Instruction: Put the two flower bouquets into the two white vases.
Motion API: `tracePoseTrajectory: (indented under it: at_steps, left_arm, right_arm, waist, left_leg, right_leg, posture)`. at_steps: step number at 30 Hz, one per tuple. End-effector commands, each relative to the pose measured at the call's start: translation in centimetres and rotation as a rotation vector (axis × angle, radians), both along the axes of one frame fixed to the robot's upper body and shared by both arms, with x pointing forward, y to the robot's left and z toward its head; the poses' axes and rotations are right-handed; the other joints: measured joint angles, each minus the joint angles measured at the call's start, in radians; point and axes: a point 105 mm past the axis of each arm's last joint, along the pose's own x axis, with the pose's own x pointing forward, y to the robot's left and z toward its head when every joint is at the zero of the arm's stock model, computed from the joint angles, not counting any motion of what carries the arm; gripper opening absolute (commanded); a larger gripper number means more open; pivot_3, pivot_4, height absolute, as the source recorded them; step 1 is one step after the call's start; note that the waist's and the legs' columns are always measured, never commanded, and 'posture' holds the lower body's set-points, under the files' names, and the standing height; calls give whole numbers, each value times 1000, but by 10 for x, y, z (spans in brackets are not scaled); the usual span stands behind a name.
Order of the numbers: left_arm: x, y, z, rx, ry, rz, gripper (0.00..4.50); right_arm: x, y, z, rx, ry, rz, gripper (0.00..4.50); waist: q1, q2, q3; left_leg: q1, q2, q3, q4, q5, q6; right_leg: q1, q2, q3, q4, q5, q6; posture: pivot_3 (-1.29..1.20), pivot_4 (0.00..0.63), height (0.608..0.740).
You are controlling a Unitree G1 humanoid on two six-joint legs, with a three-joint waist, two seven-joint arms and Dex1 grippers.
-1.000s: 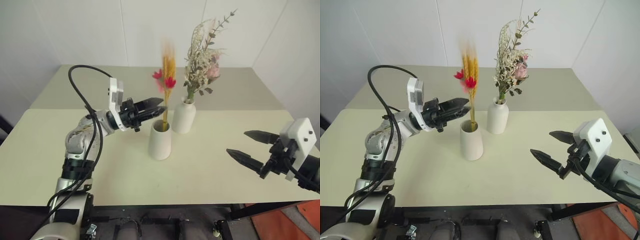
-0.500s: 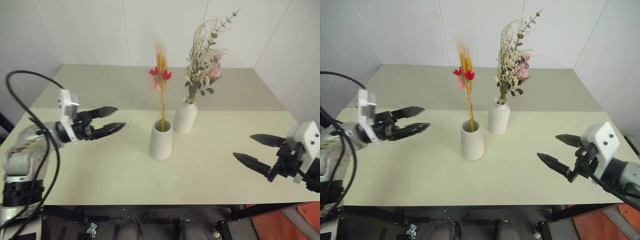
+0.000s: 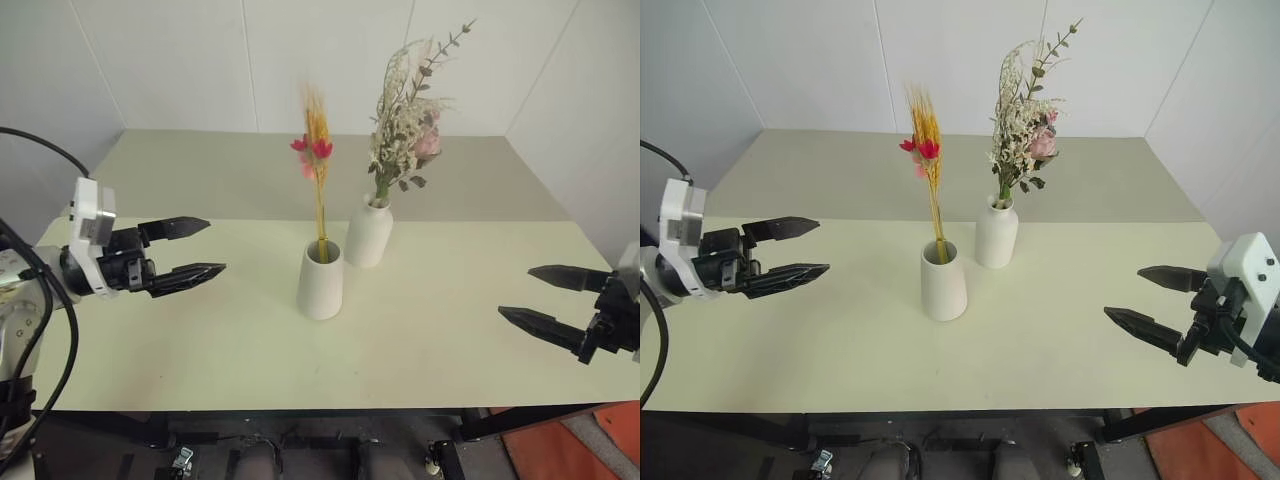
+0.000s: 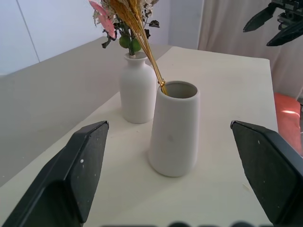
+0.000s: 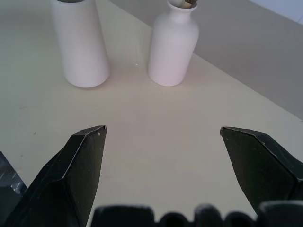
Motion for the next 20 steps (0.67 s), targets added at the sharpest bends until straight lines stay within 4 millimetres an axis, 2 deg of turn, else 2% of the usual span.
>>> tracePoseTrajectory:
  at_steps: [1,6,10,12,17,20]
  left_arm:
    - [-3,-9,8,11,-47,-37,4490]
    - [3,-5,11,22,-56,-26,4490]
    - [8,-10,11,34,-77,-26,4490]
    - [12,-9,11,38,-78,-14,4490]
    - [7,-12,13,36,-63,-50,4490]
    - [8,-6,14,55,-68,-23,4490]
  right_arm:
    - [-5,-1,12,-22,-58,9,4500]
    - [-5,-1,12,-44,-102,-11,4500]
    - [-1,-9,10,-75,-142,-68,4500]
    - [-3,-5,7,-78,-139,-54,4500]
    - [-1,-5,5,-82,-155,-57,4500]
    - [2,0,4,-75,-159,-49,4500]
  waist:
    - [0,0,0]
    - [-1,0,0]
    - [-1,0,0]
    - [-1,0,0]
    - [-3,0,0]
    - [-4,0,0]
  left_leg:
    - [0,0,0,0,0,0]
    - [0,0,0,0,0,0]
    - [0,0,0,0,0,0]
    - [0,0,0,0,0,0]
    - [0,0,0,0,0,0]
    - [0,0,0,0,0,0]
  right_leg:
    - [0,0,0,0,0,0]
    - [0,0,0,0,0,0]
    - [0,0,0,0,0,0]
    - [0,0,0,0,0,0]
    - [0,0,0,0,0,0]
    - [0,0,0,0,0,0]
  posture:
    - [0,150,740]
    - [0,150,740]
    - [0,150,740]
    - [0,150,740]
    - [0,150,740]
    - [0,150,740]
